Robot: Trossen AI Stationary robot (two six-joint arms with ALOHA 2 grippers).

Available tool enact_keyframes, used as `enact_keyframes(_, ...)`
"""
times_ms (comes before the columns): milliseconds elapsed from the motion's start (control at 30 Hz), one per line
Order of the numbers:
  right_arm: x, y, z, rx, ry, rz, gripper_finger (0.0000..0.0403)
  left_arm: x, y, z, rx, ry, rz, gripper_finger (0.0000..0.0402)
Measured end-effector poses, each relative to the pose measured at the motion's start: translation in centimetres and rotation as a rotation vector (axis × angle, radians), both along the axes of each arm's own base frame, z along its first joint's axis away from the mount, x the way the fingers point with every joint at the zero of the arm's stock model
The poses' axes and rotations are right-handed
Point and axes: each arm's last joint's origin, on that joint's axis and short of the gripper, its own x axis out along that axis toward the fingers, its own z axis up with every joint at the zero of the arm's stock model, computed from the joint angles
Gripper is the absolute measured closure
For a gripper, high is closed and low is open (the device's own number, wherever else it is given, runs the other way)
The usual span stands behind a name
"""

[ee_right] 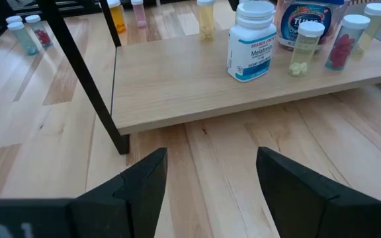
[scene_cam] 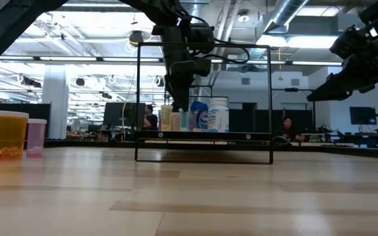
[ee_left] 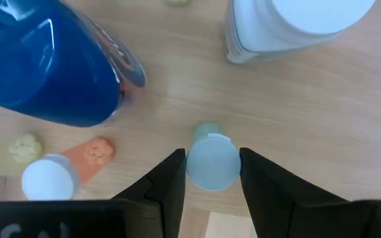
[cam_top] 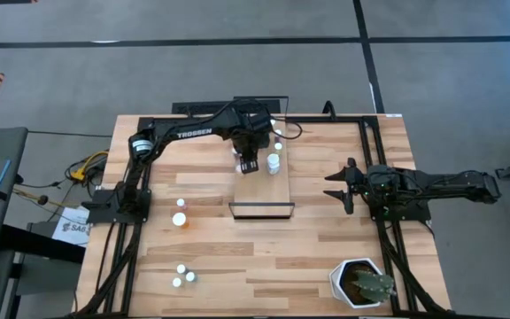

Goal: Pick and place medicine bottles onto shelf by color
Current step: Put the blue pill bottle on the shelf, then put the pink pill bottle on the shelf

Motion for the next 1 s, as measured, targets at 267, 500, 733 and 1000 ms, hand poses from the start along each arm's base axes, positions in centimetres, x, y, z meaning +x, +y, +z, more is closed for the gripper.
enact_keyframes(267,0.0,0.0,0.0,0.0,0.0,0.0,0.0147,0.1,0.2,0.0,0.011,-0.008,0.009,0.0261)
enact_keyframes(500,0.0,0.0,0.0,0.0,0.0,0.0,0.0147,0.1,0.2,0.0,0.012,-0.009,0.01,0.021)
enact_keyframes(733,0.0,0.0,0.0,0.0,-0.001,0.0,0.0147,-0.6,0.0,2.0,0.041,-0.014,0.012,0.0174)
enact_keyframes(1000,0.0,0.0,0.0,0.0,-0.001,0.0,0.0147,-3.3,-1.3,6.5,0.013,-0.068,0.044,0.0171)
